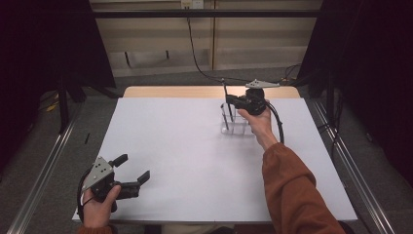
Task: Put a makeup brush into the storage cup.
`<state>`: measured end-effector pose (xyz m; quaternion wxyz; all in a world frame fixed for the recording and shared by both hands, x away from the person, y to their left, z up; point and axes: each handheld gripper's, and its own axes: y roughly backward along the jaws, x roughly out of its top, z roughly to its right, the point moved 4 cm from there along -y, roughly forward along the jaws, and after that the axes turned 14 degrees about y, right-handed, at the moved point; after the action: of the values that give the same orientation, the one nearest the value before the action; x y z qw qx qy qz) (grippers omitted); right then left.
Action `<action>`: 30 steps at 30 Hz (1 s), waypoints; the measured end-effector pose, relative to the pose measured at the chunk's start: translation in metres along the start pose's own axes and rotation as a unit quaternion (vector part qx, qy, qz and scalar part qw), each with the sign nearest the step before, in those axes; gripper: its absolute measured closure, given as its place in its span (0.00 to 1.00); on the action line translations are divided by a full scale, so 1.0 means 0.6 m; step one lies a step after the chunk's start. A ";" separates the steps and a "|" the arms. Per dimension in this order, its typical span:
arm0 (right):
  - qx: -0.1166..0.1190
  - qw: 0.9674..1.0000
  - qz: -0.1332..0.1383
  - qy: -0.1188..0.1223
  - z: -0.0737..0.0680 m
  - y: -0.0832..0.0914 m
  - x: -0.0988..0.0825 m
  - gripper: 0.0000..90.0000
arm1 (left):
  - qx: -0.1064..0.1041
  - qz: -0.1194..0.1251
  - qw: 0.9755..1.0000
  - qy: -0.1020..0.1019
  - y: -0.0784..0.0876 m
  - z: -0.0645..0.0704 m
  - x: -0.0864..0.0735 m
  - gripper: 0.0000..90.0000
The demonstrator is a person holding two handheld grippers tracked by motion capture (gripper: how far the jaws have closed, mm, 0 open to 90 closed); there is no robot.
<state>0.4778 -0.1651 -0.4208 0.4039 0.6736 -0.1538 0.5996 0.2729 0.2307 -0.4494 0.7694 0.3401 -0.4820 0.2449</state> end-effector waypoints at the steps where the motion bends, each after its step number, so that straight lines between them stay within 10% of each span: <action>1: 0.000 1.000 0.000 0.000 0.000 0.000 -0.001 0.94 | 0.000 0.000 1.000 0.000 0.000 0.000 0.000 0.03; 30: 0.001 1.000 -0.016 -0.007 -0.003 -0.006 -0.023 0.92 | -0.002 -0.002 1.000 -0.003 -0.002 0.001 0.000 0.03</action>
<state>0.4761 -0.1653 -0.4349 0.4117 0.6806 -0.1448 0.5884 0.2734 0.2296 -0.4496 0.7694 0.3399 -0.4840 0.2413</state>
